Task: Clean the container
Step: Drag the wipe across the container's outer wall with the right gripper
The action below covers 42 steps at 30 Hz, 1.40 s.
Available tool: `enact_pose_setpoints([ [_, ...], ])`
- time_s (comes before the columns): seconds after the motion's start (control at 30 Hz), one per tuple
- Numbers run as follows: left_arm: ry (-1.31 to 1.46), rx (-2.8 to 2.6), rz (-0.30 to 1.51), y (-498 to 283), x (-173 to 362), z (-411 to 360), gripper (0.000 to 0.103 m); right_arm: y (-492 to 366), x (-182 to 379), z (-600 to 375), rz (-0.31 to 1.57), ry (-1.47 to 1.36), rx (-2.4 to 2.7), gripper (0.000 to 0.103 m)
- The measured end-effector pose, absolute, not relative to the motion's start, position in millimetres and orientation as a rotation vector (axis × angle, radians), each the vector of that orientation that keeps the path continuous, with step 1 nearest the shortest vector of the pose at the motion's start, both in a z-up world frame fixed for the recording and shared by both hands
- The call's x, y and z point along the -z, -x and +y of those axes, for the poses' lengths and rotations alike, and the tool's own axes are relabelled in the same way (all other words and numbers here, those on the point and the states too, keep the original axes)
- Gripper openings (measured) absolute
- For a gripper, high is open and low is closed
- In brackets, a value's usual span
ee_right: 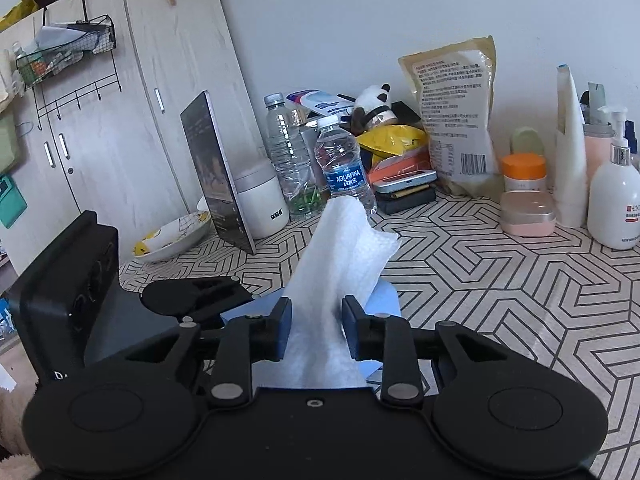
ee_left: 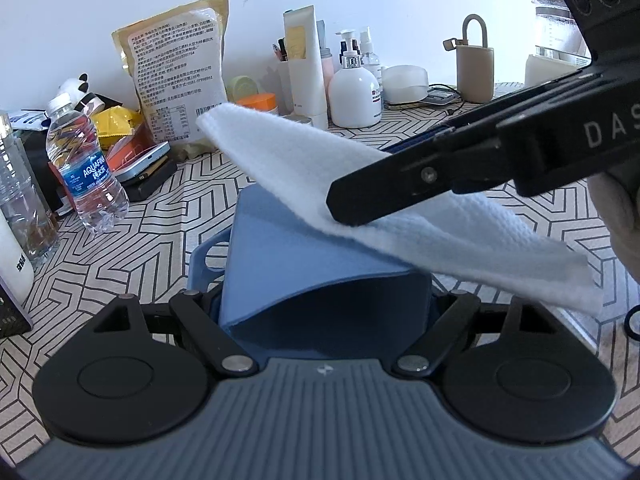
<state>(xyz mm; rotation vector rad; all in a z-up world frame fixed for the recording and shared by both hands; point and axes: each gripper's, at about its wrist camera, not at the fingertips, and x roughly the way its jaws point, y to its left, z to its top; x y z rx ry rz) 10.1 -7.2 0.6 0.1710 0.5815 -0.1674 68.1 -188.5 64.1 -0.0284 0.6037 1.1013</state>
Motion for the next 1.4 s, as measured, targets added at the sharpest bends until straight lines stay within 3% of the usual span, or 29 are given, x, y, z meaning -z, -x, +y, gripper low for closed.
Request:
enact_pose_setpoints([
  [0.67,-0.171,0.174,0.577,-8.1,-0.3,-9.6,0.083,-43.3,-70.6,-179.0,0.531,0.148,-1.172,0.038],
  [1.4,-0.164,0.174,0.579,-7.7,-2.1,-6.4,0.083,-60.6,-65.8,-188.4,0.583,0.069,-1.162,0.04],
])
